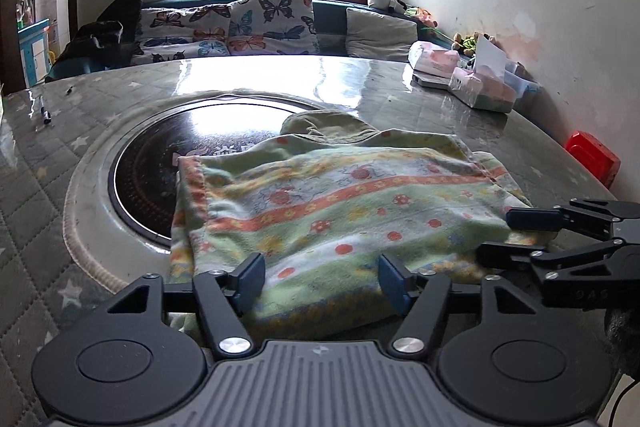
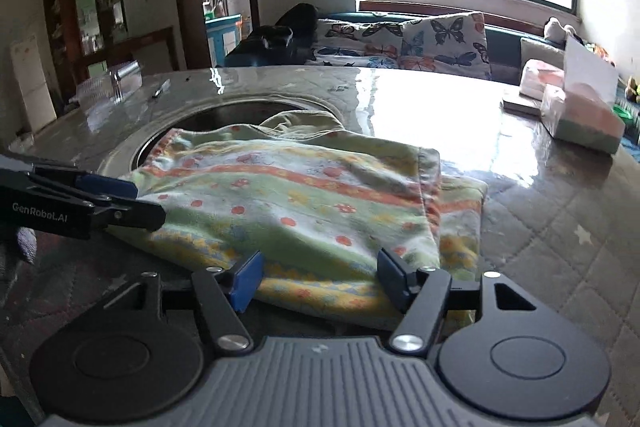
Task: Fold clothes
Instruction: 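Press and smooth the folded shirt with both grippers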
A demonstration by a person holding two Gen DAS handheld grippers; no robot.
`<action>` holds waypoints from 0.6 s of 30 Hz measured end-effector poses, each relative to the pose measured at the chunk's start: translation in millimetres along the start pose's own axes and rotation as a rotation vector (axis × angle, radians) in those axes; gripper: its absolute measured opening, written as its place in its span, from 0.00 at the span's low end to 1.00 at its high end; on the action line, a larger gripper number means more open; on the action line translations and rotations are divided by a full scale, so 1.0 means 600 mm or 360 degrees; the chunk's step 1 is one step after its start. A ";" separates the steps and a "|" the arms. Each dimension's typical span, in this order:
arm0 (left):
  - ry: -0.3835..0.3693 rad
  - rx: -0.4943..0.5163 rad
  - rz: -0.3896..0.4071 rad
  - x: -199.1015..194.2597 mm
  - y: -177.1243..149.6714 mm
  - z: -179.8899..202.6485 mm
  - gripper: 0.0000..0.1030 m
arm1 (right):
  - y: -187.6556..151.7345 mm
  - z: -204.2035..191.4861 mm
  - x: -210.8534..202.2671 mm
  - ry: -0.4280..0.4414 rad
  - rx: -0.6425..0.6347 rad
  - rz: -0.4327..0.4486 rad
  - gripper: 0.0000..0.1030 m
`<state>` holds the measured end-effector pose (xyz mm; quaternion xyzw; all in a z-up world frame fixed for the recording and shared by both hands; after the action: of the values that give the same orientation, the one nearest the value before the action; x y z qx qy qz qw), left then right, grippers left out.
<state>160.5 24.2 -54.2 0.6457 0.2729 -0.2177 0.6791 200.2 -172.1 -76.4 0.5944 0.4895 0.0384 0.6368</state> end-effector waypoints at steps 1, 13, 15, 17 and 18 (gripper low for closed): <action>-0.0009 -0.0007 -0.0001 -0.001 0.000 0.000 0.71 | -0.001 -0.001 -0.001 0.0003 0.0002 0.0003 0.68; 0.0000 -0.0017 0.0009 -0.005 -0.004 -0.005 0.94 | -0.008 -0.003 0.000 0.0045 0.0009 0.0008 0.89; 0.0002 -0.0021 0.0006 -0.005 -0.003 -0.007 0.94 | -0.007 -0.005 0.000 0.0059 0.0014 0.0006 0.89; 0.0005 -0.0030 0.0002 -0.006 -0.001 -0.007 0.94 | -0.007 -0.007 0.000 0.0073 0.0019 0.0004 0.96; 0.0007 -0.0036 0.0004 -0.008 0.002 -0.007 0.95 | -0.006 -0.008 0.000 0.0080 0.0021 0.0003 0.96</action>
<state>157.0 28.5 -50.2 0.6387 0.2761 -0.2123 0.6861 195.1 -169.7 -78.6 0.5980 0.5051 0.0507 0.6203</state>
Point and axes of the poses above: each gripper's, at about its wrist camera, not at the fingertips, and x roughly the way its jaws point, z to its right, y to its top, the point moved 8 cm from there along x, roughly the way its jaws point, and after that the axes turned 11 degrees about y, right-handed, at the moved point
